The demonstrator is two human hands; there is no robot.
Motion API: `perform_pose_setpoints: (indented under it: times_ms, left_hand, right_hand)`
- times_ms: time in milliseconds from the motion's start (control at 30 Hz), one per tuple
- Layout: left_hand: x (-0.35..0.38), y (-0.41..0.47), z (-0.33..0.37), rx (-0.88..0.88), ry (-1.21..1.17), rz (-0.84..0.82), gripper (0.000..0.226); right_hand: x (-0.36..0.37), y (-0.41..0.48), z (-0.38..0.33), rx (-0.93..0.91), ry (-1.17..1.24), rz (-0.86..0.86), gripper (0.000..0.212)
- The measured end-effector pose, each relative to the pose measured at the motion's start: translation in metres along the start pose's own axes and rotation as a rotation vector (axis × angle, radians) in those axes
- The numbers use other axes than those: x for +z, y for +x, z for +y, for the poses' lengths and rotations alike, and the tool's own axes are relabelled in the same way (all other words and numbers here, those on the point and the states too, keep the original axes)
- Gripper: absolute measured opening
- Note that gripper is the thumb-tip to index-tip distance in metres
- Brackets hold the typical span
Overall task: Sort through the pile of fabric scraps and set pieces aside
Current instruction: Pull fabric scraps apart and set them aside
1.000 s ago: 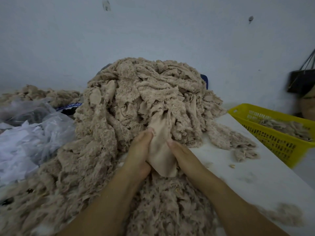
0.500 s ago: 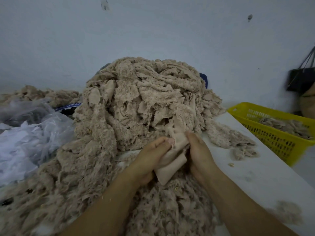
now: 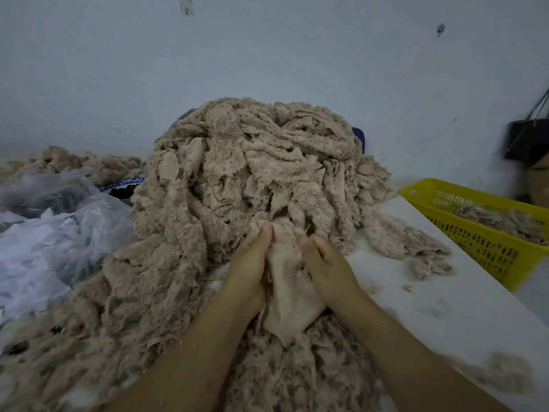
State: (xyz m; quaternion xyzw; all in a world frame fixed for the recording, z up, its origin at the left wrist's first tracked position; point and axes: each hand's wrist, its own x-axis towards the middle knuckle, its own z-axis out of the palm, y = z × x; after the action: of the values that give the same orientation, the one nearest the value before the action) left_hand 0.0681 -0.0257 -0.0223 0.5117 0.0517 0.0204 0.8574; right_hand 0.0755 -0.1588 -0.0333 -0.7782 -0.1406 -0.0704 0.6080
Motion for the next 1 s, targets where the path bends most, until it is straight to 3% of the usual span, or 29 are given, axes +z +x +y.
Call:
perform_pose_setpoints:
  times_ms: [67,200,367,467,600,667,733,833,1000]
  left_hand:
    - [0.004,0.001,-0.001,-0.002,-0.069,0.000,0.052]
    - [-0.007,0.008,0.012,0.017,-0.295,-0.006,0.047]
    - [-0.015,0.009,0.011,-0.009,-0.301,-0.016,0.052]
    - [-0.020,0.010,0.016,-0.020,-0.437,-0.007,0.056]
    - [-0.028,0.014,0.022,0.009,-0.606,0.065,0.045]
    - [-0.024,0.009,0.019,-0.020,-0.471,0.069,0.043]
    - [-0.017,0.005,0.016,-0.008,-0.252,0.066,0.025]
    - [-0.010,0.002,0.011,0.058,0.001,0.055,0.021]
    - [-0.007,-0.005,0.013,0.050,0.032,-0.001,0.026]
  right_hand:
    - [-0.001,0.001,0.000,0.085,0.062,0.085,0.039]
    - [-0.024,0.009,0.007,0.241,0.181,0.266,0.034]
    - [-0.028,0.009,0.013,0.221,0.136,0.303,0.035]
    - [-0.027,0.010,0.016,0.242,0.157,0.416,0.033]
    - [-0.043,0.013,0.018,0.288,0.191,0.561,0.036]
    - [-0.042,0.012,0.016,0.266,0.189,0.485,0.053]
    - [-0.033,0.007,0.009,0.242,0.083,0.360,0.068]
    - [-0.019,0.002,0.006,0.097,-0.010,0.233,0.057]
    - [-0.018,0.002,0.003,-0.063,0.035,0.194,0.016]
